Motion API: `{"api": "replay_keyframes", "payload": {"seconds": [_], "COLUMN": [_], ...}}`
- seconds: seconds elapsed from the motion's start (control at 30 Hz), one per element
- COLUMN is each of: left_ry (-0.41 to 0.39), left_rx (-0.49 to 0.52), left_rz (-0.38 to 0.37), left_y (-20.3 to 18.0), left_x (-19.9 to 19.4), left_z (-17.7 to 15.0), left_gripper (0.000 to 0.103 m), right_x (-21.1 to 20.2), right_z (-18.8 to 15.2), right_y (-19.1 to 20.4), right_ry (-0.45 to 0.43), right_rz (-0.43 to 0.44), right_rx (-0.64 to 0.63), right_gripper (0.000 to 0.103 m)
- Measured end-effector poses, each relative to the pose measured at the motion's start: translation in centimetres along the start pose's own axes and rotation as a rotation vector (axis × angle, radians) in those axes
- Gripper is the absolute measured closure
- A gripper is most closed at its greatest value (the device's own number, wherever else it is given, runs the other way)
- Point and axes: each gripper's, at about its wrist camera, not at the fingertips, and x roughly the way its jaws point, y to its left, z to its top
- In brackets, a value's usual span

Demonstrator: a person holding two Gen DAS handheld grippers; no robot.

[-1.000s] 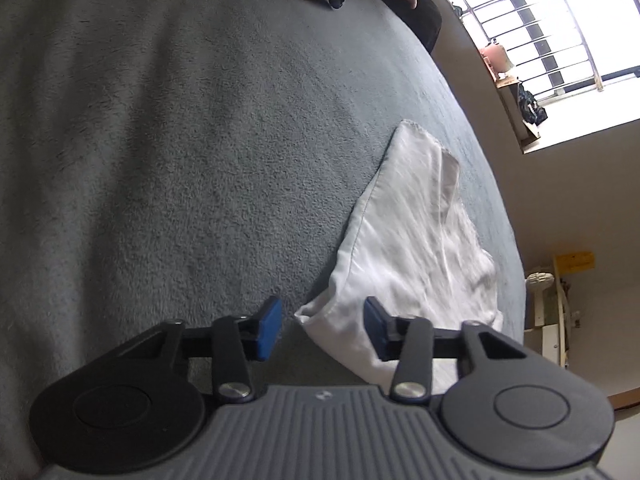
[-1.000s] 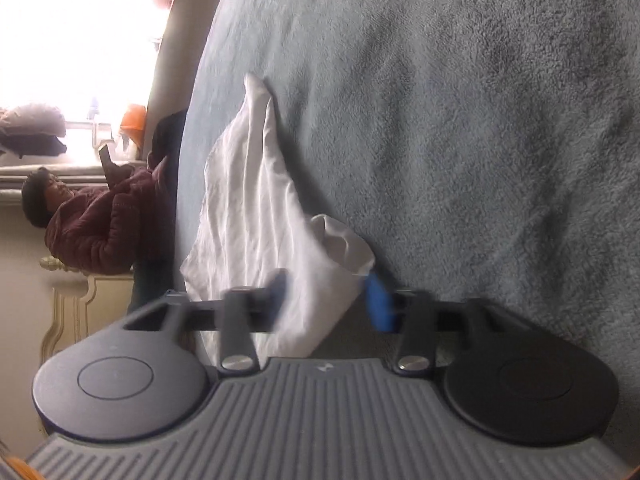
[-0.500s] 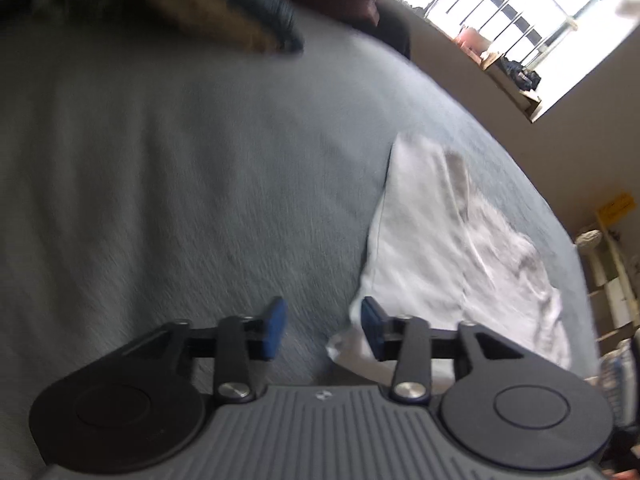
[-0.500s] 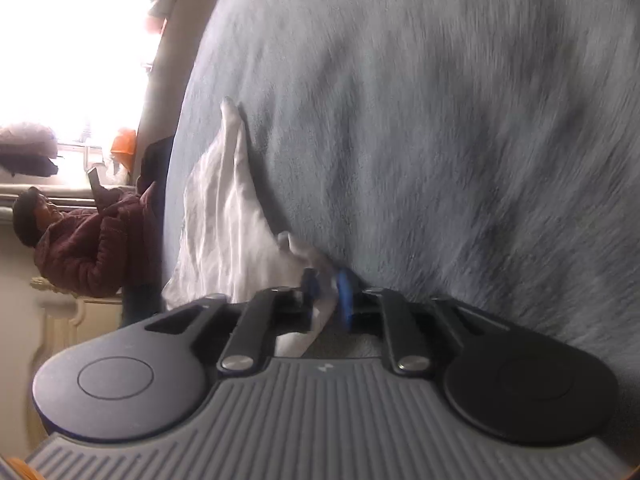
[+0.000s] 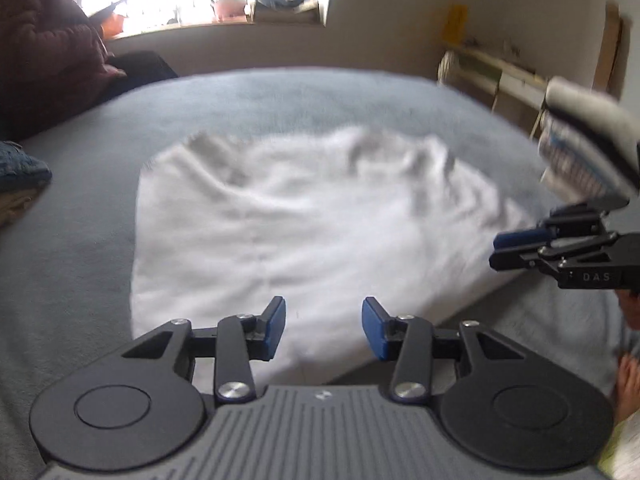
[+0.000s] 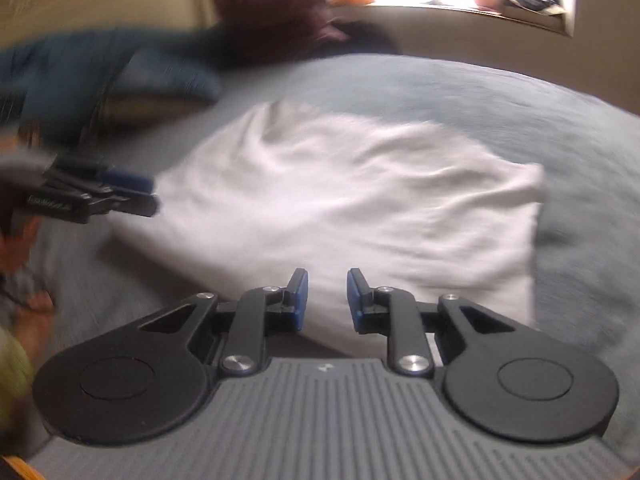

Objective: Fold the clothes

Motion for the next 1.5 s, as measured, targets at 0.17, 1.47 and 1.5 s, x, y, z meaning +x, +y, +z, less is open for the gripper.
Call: {"api": "replay_keyframes", "payload": {"seconds": [0.17,1.47,1.5], "left_ry": [0.036,0.026,0.026], "left_rx": [-0.034,-0.290,-0.288], "left_rz": [0.022,0.019,0.027], "left_y": [1.1,6.8,6.8], "left_x": [1.9,-2.0,-2.3], "left_z": [-2.2,-4.7,-4.5], "left_gripper": [0.062,0.057,0.055], "right_x": [3.0,2.3,2.3], "right_z": [-1.6,-1.5,-1.5], "right_y": [0.1,-2.8,-2.8], "right_ry": [0.035,0.026,0.025], "right_rz": [-0.017,-0.099,-0.097], "right_rx": [-0.064,0.097,0.101], "right_gripper": [0.086,0.087,0.087]}}
